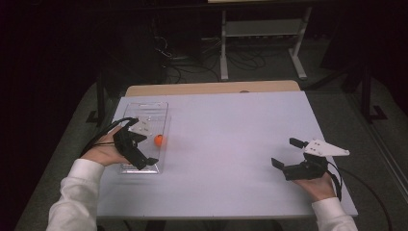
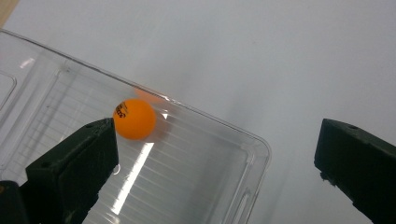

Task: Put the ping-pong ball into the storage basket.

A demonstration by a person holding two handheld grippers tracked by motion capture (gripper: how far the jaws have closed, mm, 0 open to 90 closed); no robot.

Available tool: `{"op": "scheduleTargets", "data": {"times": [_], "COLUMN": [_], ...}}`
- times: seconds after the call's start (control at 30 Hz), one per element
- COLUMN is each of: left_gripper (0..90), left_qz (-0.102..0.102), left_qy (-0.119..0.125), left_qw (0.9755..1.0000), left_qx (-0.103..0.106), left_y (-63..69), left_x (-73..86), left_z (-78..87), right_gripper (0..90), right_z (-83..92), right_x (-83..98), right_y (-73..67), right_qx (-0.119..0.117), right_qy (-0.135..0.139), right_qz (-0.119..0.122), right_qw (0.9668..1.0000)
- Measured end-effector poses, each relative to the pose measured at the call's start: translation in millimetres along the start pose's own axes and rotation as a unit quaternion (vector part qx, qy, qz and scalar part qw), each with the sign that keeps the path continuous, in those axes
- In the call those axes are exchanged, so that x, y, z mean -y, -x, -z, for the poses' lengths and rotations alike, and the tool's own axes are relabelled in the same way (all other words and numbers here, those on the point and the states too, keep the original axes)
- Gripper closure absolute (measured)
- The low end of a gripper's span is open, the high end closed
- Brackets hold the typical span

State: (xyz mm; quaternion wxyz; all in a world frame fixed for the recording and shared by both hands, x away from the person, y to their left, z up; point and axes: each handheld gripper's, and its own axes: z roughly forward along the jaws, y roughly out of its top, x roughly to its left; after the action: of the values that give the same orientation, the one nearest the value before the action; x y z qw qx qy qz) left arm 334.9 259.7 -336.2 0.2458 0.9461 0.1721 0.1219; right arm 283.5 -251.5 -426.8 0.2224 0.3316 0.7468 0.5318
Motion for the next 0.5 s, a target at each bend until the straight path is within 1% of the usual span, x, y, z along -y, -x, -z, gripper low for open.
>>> {"op": "scheduleTargets", "data": {"times": [0.2, 0.3, 0.5], "left_gripper": [0.0, 0.0, 0.0], "left_qz": [0.006, 0.007, 0.021], "left_qy": [0.029, 0.038, 0.067], "left_qw": [0.9996, 0.9992, 0.9975], "left_qx": [-0.006, -0.009, -0.007], "left_y": [0.9, 1.6, 3.6], "left_x": [4.7, 6.2, 11.7], "left_z": [6.6, 8.5, 10.9], "right_gripper": [0.0, 0.0, 0.0], "right_z": [-0.2, -0.2, -0.2], "right_x": [0.0, 0.1, 0.2], "right_y": [-0.5, -0.6, -0.6], "right_qx": [0.001, 0.001, 0.0], "right_qy": [0.0, -0.001, -0.001], "right_qz": [0.0, 0.001, 0.0], "right_qw": [1.0, 1.0, 1.0]}}
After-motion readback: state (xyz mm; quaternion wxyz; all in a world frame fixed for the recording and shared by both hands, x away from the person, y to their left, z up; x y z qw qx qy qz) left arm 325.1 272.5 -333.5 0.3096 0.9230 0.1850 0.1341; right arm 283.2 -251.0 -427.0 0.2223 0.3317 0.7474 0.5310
